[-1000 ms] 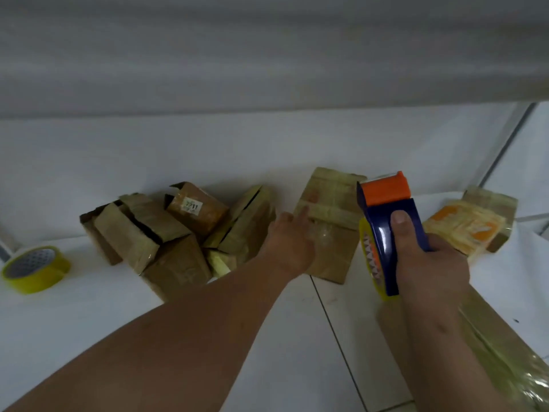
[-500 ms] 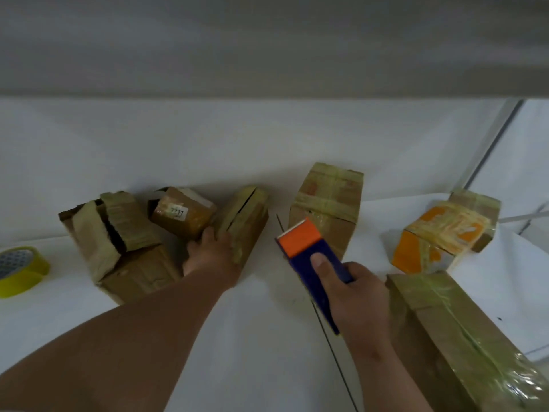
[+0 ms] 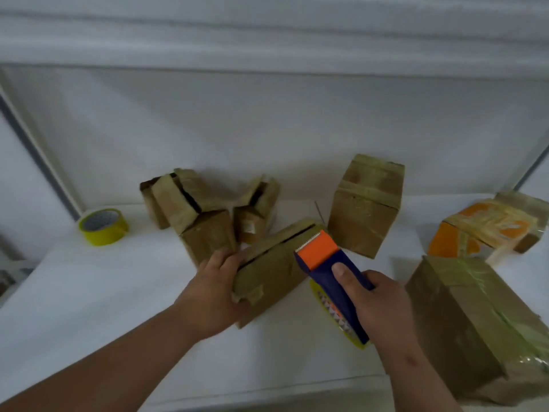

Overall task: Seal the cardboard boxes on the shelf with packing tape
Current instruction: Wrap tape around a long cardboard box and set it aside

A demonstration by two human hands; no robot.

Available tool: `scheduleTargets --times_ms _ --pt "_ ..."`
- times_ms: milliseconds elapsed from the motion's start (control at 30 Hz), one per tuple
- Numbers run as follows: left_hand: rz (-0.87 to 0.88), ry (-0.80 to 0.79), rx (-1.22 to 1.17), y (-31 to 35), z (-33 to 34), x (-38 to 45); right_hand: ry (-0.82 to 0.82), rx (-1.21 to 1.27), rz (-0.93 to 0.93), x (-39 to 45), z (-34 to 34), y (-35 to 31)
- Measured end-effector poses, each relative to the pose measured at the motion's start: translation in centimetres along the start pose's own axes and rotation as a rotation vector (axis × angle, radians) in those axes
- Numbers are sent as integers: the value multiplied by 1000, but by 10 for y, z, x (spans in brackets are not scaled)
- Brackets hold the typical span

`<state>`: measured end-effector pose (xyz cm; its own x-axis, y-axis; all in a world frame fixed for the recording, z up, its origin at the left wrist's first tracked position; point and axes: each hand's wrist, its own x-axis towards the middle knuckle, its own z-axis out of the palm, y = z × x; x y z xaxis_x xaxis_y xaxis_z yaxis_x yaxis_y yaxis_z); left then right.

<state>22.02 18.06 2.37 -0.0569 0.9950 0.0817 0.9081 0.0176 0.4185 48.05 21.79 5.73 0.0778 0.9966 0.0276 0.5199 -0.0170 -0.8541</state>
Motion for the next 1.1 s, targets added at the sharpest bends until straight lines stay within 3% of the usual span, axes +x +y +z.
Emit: scheduleTargets --times_ms 167,333,500,567,633,700,800,867,933,1100 --pt "61 -104 19 -48 -34 -86 -161 -97 -77 -38 11 -18" --pt "-33 -86 -21 -89 -67 -136 -341 -150 -188 -68 32 -42" --pt "-175 -145 202 -109 -77 -157 -386 -214 -312 -93 53 -68" --pt "-197 -73 189 -106 -77 -161 -389 -218 -346 -102 58 -74" --pt "-153 96 75 -89 -82 -164 -381 -223 -376 -109 61 -79" --pt "-163 228 -194 -63 -93 -164 -370 -220 -404 -115 63 -85" --pt "-299 98 -856 -33 -106 -168 -373 -176 -475 -125 64 -92" --pt "-316 29 -1099 -29 -109 -171 -381 -182 -533 -132 64 -96" --pt "-308 -5 -1241 -31 -111 -175 -371 -250 -626 -134 64 -99" --pt "-339 10 -1293 -38 -108 -178 -269 -337 -834 -130 64 -101"
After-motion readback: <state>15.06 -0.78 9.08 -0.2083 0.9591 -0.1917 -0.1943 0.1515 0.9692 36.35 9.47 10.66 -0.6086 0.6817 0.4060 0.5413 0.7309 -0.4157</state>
